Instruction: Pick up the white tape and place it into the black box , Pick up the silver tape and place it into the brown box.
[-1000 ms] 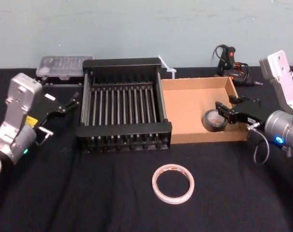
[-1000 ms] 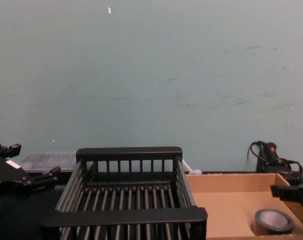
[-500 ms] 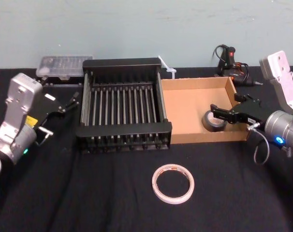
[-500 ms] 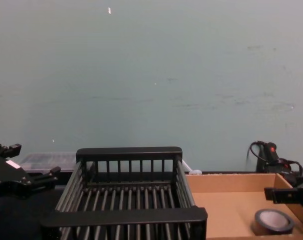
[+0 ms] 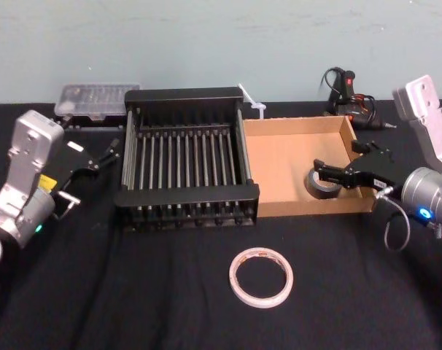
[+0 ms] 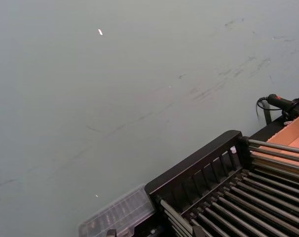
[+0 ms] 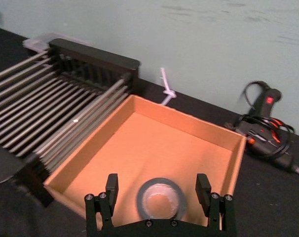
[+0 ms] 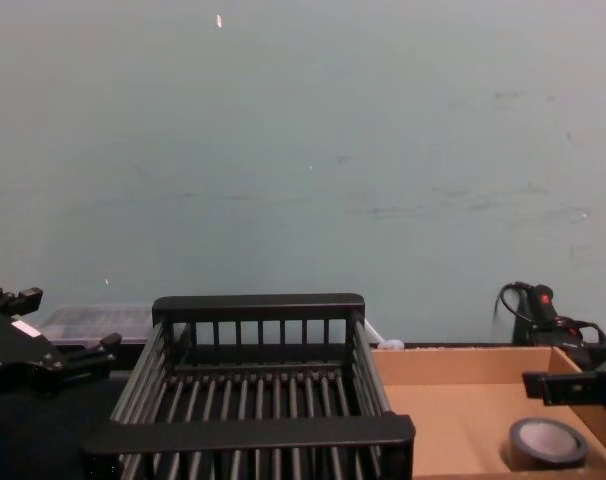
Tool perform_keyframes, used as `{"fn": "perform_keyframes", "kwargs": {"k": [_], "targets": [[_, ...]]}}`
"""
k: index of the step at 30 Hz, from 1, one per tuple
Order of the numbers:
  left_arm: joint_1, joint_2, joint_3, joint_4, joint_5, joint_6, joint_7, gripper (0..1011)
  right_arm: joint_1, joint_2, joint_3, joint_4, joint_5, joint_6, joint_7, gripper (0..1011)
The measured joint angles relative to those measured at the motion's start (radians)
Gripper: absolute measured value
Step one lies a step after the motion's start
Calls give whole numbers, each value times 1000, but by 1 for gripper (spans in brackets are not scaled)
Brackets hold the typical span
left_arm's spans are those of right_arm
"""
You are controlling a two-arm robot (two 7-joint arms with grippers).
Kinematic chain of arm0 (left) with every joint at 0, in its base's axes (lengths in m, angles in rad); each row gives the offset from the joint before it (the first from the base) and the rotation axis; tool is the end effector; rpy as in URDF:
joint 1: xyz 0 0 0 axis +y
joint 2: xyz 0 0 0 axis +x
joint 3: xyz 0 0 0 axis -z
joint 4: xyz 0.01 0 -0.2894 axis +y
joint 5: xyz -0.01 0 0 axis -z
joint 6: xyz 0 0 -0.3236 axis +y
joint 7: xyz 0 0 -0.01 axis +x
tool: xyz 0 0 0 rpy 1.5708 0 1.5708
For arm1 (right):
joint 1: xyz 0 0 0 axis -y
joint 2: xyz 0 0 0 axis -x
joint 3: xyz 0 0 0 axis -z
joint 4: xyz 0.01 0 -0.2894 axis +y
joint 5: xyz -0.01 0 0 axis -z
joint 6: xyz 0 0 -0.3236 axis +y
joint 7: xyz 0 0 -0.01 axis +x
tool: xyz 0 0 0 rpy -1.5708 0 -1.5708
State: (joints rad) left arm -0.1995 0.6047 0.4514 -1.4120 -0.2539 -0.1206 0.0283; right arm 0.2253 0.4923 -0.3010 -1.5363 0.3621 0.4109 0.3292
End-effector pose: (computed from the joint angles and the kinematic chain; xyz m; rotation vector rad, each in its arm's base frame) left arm 0.3720 0.0784 -0.3046 0.3044 -0.2851 1.2479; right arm 0.3908 -0.0581 -0.2447 -0.3846 0.1615 -1.0189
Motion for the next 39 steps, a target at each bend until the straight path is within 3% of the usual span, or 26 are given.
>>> {"fn": "perform_keyframes", "kwargs": {"k": [11, 21, 30, 39], "targets": [[0, 0, 0, 0, 0, 0, 0, 1001, -51, 52, -24, -105, 12, 31, 53, 1002], [0, 0, 0, 0, 0, 0, 0, 1001, -101, 132, -79, -196, 18, 27, 126, 1002], [0, 0, 0, 0, 0, 0, 0, 1001, -105, 174, -137, -212, 16, 14, 173, 1002], [0, 0, 0, 0, 0, 0, 0, 1001, -86, 174, -177, -195, 16, 37, 181, 1002]]}}
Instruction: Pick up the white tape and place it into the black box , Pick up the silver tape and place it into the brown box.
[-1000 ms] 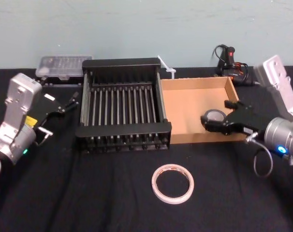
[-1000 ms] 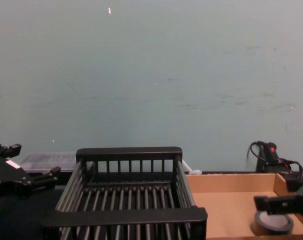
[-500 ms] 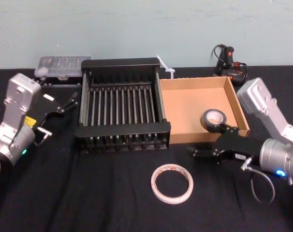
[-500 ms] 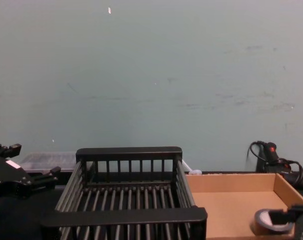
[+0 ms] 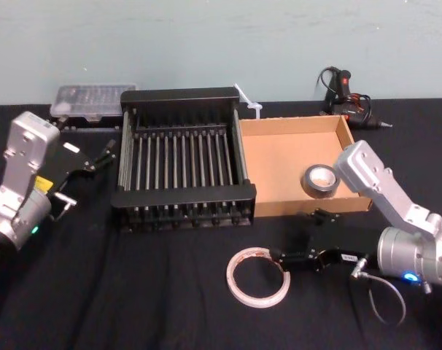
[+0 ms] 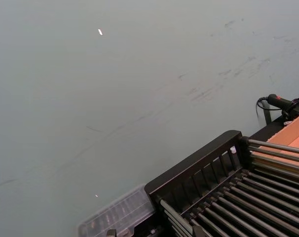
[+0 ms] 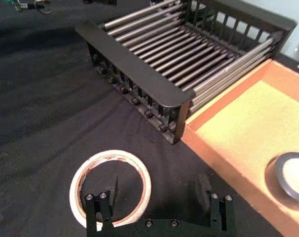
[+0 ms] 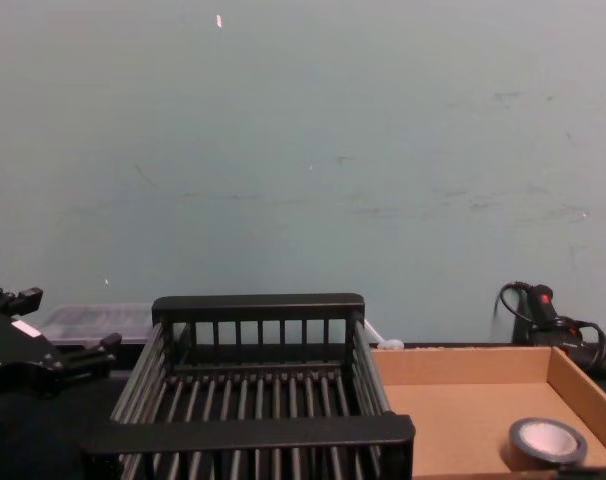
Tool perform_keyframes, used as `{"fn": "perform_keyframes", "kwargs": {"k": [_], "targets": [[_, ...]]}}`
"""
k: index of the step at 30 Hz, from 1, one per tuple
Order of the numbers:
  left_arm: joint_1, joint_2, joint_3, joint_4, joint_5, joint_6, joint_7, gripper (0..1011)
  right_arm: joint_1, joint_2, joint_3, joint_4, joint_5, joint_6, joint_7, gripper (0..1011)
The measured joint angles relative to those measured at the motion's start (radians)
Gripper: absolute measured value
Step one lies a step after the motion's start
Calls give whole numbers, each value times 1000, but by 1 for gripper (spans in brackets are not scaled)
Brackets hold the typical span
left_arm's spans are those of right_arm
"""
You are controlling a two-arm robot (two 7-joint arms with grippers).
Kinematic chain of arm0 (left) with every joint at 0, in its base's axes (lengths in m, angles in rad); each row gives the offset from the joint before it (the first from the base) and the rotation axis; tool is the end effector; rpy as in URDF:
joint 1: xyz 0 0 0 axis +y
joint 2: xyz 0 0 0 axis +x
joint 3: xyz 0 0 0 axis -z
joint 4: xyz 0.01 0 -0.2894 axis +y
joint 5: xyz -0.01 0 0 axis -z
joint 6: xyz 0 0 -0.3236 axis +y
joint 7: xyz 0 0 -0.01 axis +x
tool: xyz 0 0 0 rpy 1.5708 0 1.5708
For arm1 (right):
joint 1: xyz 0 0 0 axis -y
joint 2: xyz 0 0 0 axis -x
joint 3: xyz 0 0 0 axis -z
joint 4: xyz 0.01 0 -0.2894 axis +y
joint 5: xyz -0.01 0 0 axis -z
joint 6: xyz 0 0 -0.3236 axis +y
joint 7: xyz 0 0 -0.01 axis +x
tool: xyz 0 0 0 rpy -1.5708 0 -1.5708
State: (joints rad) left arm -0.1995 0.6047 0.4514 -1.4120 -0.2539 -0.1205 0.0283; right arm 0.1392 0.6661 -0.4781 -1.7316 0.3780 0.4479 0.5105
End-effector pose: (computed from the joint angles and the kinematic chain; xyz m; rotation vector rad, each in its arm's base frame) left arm 0.3720 0.0784 -0.3046 0.3045 -0.2850 1.2480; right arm 0.3396 -0.0302 -0.2496 -0.5352 0.1573 -0.6289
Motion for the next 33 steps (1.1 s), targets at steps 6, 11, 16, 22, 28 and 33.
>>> {"fn": "perform_keyframes", "kwargs": {"k": [6, 11, 16, 22, 28, 33], "targets": [[0, 0, 0, 0, 0, 0, 0, 1001, 20, -10, -26, 25, -2, 18, -1, 1002], [0, 0, 0, 0, 0, 0, 0, 1001, 36, -20, -47, 42, -10, 26, -2, 1002], [0, 0, 0, 0, 0, 0, 0, 1001, 49, -28, -63, 58, -19, 30, -1, 1002], [0, 0, 0, 0, 0, 0, 0, 1001, 62, -39, -78, 76, -29, 39, 0, 1000], [0, 0, 0, 0, 0, 0, 0, 1001, 72, -53, -90, 94, -39, 44, 1, 1002], [0, 0, 0, 0, 0, 0, 0, 1001, 77, -60, -94, 103, -46, 47, 0, 1002]]}}
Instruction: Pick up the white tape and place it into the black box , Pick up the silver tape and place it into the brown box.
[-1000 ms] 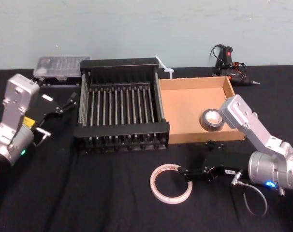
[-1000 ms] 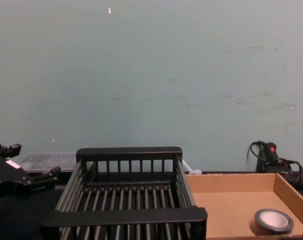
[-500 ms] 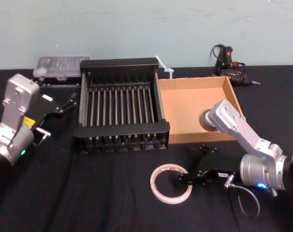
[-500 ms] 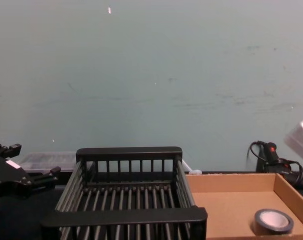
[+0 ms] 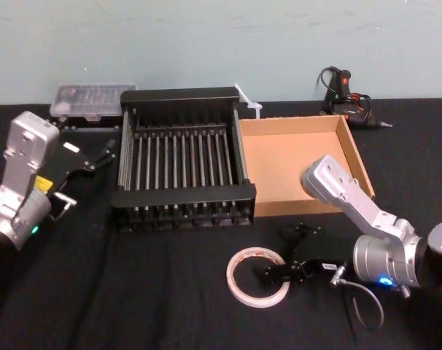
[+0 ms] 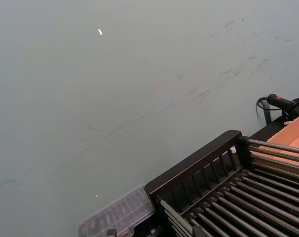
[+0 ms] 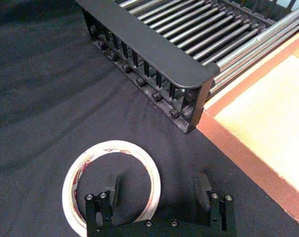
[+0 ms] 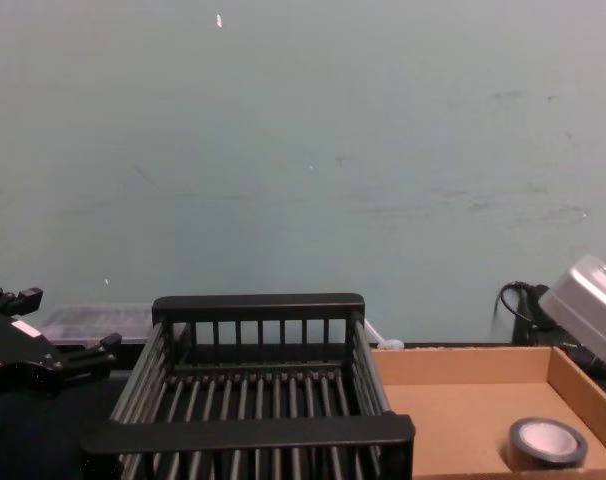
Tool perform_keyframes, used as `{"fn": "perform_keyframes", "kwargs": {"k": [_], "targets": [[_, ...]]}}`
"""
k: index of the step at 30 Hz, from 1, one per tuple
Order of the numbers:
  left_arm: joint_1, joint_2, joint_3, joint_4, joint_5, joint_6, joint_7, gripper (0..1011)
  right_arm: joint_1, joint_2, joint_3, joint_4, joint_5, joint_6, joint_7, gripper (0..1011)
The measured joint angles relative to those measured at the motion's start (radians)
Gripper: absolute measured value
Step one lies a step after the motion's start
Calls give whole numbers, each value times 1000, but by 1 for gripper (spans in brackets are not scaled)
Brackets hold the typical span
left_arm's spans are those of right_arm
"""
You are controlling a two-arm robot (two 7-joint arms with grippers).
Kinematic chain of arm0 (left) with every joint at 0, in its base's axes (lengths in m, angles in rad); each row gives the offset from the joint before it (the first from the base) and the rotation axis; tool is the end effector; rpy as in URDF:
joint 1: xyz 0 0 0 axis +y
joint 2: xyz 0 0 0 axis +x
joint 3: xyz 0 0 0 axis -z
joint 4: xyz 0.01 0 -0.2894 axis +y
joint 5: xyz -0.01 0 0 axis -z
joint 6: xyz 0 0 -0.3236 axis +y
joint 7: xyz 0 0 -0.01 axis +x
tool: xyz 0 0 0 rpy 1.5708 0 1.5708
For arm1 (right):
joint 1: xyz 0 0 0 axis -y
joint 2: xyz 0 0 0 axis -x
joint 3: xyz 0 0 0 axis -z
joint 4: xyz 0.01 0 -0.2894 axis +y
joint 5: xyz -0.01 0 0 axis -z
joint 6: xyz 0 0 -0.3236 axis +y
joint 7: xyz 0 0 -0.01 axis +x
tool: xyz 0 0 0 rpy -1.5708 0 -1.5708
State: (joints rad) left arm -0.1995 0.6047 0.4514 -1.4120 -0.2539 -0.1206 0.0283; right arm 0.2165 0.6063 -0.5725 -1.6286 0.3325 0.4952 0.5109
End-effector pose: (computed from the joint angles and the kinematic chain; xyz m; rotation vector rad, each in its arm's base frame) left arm 0.3720 0.0784 -0.3046 0.3044 -0.2851 1.2479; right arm 0.3536 -0.0086 -0.2708 -0.6139 0.2010 -0.6036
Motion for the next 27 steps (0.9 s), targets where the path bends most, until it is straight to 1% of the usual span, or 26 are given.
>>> {"fn": "perform_keyframes", "kwargs": {"k": [27], "targets": [[0, 0, 0, 0, 0, 0, 0, 1001, 12, -16, -13, 16, -30, 2, 10, 1002]]}}
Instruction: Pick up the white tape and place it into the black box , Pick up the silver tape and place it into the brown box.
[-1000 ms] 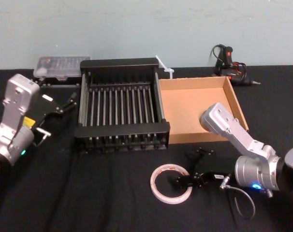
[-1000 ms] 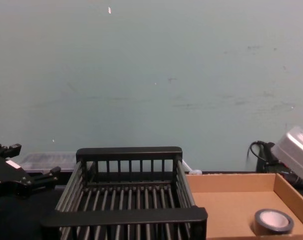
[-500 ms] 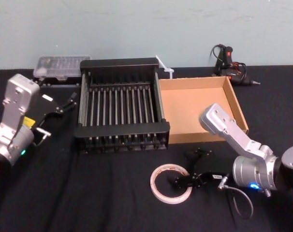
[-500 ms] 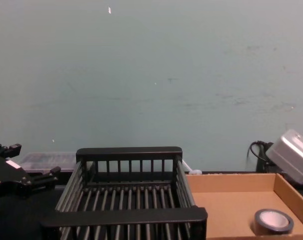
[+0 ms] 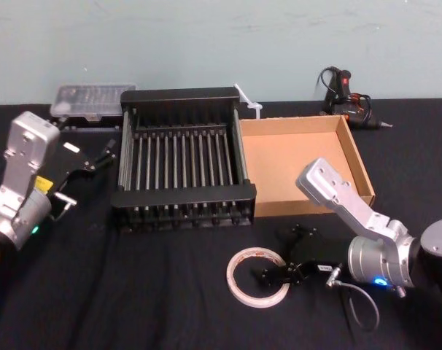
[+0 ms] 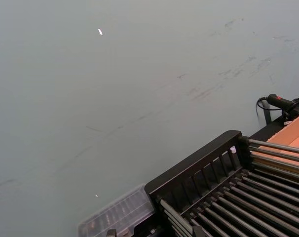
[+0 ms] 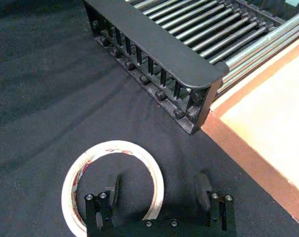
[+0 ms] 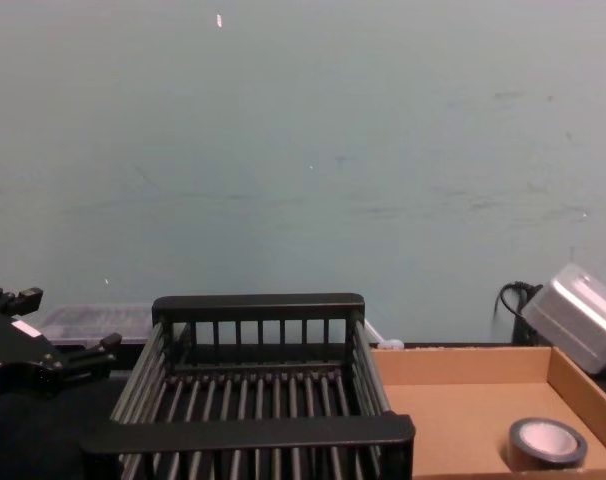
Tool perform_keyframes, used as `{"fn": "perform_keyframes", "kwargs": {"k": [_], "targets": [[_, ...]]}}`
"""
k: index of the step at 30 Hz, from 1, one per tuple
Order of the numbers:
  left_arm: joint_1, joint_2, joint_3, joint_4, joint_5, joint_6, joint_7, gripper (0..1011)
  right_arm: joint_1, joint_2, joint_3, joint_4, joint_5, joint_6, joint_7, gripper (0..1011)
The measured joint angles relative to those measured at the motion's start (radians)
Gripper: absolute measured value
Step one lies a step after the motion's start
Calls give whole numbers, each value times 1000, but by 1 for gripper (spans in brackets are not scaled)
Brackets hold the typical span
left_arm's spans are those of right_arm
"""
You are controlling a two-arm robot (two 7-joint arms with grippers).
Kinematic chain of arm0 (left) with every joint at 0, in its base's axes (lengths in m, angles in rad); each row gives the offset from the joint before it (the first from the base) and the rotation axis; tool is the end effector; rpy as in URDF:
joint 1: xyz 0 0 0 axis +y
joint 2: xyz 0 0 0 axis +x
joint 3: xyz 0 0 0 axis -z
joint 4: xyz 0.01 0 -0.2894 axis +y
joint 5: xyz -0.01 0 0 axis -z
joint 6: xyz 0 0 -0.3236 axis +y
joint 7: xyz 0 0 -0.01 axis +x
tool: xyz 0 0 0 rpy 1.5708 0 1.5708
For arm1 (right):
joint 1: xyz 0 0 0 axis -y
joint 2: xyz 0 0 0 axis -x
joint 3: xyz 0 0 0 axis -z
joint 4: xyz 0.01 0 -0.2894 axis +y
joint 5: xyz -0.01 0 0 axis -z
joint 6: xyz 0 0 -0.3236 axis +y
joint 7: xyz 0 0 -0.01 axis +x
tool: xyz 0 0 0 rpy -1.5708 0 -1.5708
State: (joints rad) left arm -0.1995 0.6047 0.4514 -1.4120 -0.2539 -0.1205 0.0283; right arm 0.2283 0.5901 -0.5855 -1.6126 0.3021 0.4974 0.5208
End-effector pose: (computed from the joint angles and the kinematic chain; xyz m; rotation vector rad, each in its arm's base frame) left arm 0.3720 0.0784 -0.3046 0.3045 -0.2850 1.2480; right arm 0.3560 -0.0031 -0.2736 -0.6315 0.1900 -0.5924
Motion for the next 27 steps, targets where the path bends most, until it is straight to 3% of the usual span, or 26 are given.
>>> {"fn": "perform_keyframes", "kwargs": {"k": [27], "targets": [[0, 0, 0, 0, 0, 0, 0, 1001, -1, -5, 1, 4, -4, 3, 0, 1002]]}}
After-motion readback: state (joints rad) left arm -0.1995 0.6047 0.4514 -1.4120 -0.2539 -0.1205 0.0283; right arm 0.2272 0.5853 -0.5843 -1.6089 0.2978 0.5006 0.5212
